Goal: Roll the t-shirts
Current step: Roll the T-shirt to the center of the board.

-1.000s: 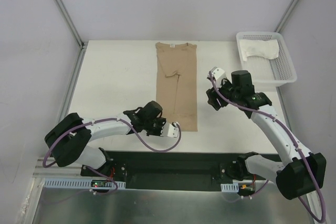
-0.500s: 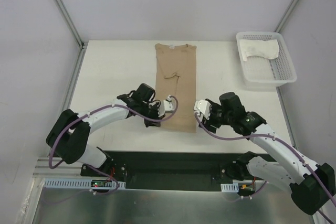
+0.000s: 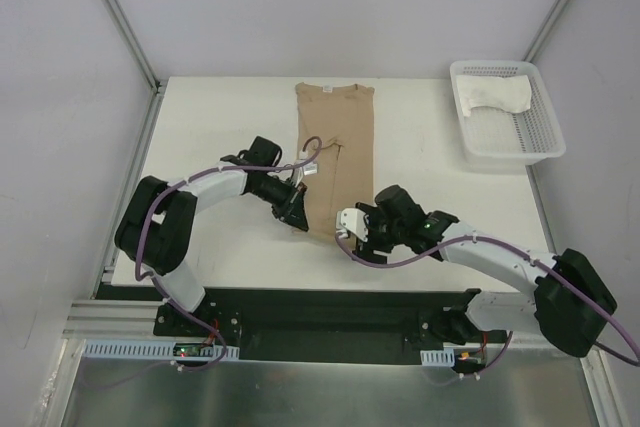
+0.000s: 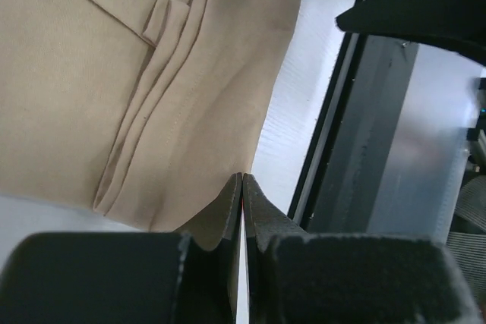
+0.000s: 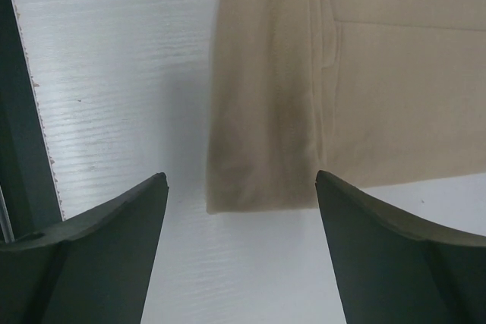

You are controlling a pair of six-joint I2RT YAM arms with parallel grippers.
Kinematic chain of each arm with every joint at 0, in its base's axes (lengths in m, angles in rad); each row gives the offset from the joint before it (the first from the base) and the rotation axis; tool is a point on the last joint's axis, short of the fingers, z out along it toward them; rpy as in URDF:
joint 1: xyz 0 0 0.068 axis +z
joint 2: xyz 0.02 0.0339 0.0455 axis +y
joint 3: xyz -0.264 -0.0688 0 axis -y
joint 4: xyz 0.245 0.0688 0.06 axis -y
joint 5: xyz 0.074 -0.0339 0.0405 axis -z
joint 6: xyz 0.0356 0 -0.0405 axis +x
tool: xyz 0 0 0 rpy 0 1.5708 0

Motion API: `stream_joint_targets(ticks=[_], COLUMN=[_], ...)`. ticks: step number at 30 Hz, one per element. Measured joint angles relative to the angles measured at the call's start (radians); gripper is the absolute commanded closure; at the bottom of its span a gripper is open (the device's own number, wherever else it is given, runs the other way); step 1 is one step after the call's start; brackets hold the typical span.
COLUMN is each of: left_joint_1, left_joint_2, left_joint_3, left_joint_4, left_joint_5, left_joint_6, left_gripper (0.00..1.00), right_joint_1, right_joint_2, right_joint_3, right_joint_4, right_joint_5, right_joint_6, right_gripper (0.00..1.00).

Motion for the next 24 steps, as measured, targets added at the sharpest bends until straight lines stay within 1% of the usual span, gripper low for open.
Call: stream_joint_targets(ticks=[1, 6, 14, 19, 22, 24], left_joint_1=[0.01, 0.049, 0.082, 0.123, 0.149, 0.162], left_joint_2=[0.002, 0.003, 0.023, 0.036, 0.056, 0.061], left_joint_3=[0.0, 0.002, 0.013, 0.019, 0.029, 0.03], left_joint_4=[0.0, -0.001, -0.001, -0.002, -0.001, -0.001], left_joint_5=[0.017, 0.088, 0.163, 0.204, 0.224, 0.232], left_joint_6=[-0.017, -0.075, -0.134, -0.17, -0.185, -0.193], left_gripper=[1.0, 1.0, 1.0, 1.0, 1.0, 1.0], right_joint_1=[0.004, 0.019, 0.042, 0.059, 0.071, 0.075], right_joint_2=[0.013, 0.095, 0.201, 0.239, 0.254, 0.262], right_joint_3=[0.001, 0.034, 0.077, 0.079, 0.079, 0.079], right_joint_4=[0.01, 0.034, 0.114, 0.141, 0.169, 0.179], right_joint_5=[0.0, 0.001, 0.036, 0.078, 0.116, 0.138], right_joint_6=[0.004, 0.028, 0.057, 0.06, 0.061, 0.06], right_gripper=[0.15, 0.1, 0.1, 0.12, 0.16, 0.21])
